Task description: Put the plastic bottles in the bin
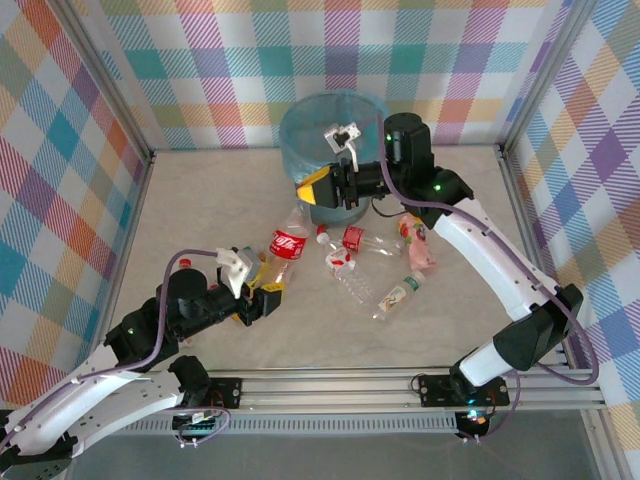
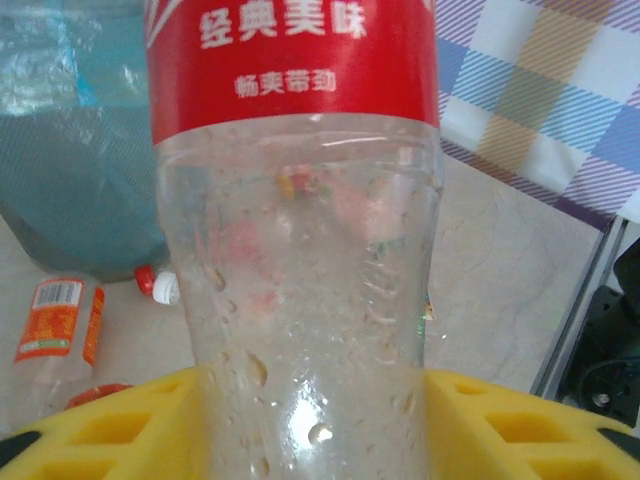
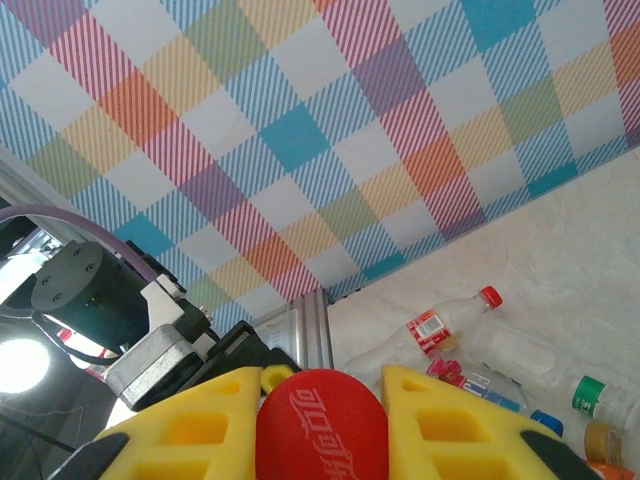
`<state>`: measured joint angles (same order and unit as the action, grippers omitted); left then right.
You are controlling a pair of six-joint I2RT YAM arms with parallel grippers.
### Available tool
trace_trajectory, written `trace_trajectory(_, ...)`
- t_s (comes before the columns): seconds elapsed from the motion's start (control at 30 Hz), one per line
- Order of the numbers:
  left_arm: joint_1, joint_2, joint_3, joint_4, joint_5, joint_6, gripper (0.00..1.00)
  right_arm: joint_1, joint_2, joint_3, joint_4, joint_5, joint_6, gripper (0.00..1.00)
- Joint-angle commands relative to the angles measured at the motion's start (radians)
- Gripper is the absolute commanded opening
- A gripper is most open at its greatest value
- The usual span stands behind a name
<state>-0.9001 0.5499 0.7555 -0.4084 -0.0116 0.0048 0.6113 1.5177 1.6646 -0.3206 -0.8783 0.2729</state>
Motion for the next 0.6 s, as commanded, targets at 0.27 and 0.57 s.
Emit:
trace_trajectory(0.27, -0.005, -0.105, 0.035, 0.010, -0.150, 0.023, 1.00, -0.001, 0.050, 0.351, -0.181, 0.274, -0.109, 0.04)
trace_trajectory(0.57, -0.006, -0.044, 0.152, -0.073, -0.358, -0.080, 0.99, -0.026, 0.205, 0.727, -0.240, 0.704, -0.318, 0.00)
